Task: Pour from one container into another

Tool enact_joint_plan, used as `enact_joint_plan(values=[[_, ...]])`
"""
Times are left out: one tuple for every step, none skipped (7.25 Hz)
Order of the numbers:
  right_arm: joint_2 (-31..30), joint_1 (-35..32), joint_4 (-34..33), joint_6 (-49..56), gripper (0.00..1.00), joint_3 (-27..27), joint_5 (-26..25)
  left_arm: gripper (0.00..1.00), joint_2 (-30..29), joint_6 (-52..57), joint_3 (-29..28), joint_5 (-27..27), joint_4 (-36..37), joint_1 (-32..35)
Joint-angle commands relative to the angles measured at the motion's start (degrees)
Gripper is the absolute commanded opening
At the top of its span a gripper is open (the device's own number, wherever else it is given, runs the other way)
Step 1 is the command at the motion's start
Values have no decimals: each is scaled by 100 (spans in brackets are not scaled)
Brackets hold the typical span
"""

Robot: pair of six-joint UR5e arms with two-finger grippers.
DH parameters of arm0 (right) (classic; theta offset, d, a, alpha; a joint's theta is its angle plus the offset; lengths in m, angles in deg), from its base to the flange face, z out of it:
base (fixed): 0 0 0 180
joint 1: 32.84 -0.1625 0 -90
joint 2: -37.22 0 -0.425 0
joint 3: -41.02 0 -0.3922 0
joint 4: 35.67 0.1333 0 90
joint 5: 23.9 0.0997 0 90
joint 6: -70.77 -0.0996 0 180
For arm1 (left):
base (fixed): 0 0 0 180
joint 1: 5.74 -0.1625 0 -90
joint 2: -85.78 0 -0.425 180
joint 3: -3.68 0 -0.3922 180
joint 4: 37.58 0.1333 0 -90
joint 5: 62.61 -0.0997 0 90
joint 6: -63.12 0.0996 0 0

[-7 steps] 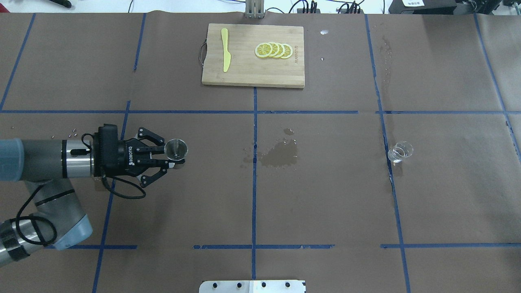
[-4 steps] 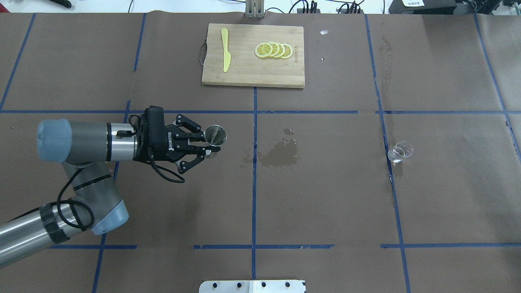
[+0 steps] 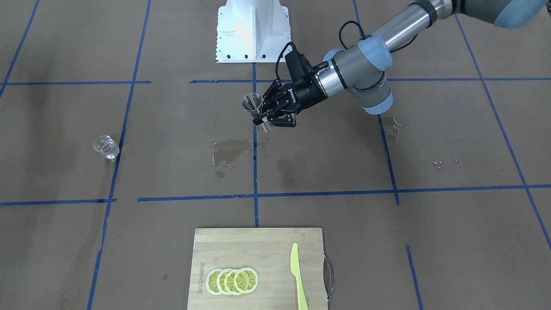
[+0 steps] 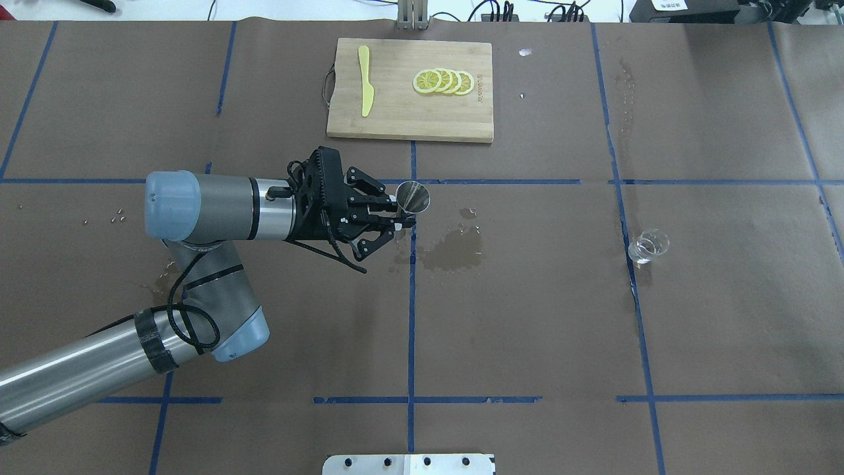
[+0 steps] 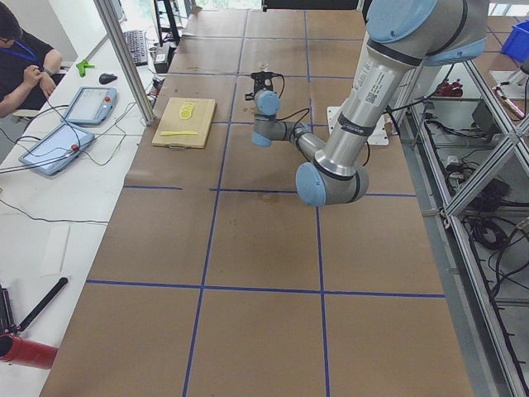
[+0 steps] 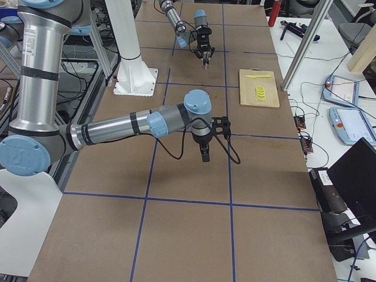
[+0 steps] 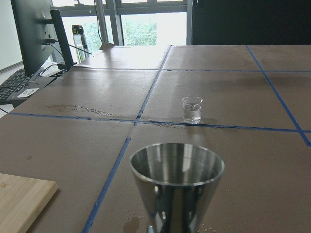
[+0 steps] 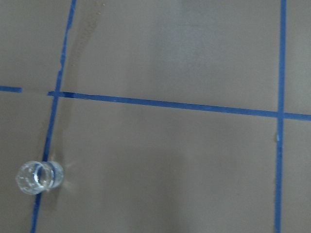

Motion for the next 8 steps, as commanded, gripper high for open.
enact_joint_plan(values=[[-49, 668, 1323, -1417, 100, 101, -282, 0, -14, -10, -8, -5, 6, -14], [-50, 1106, 2008, -1457, 100, 136, -902, 0, -5, -18, -8, -5, 6, -40], [-50, 1511, 2302, -1727, 100, 154, -1396, 0, -5, -45, -8, -5, 6, -49], [-50, 1802, 2331, -2243, 100, 354, -1653, 0, 4, -53, -8, -5, 6, -49], [-180, 2327, 2332, -2727, 100, 608, -2465, 0, 4, -54, -8, -92, 15, -49], [-277, 3124, 2349, -3027, 100, 698, -3665, 0, 4, -54, 1, -93, 6, -58], [-365, 3610, 2671, -3361, 100, 690, -4286, 0, 4, -54, 1, -93, 15, -58], [-531, 4094, 3144, -3773, 99, 681, -5040, 0, 21, -54, 1, -93, 15, -58]])
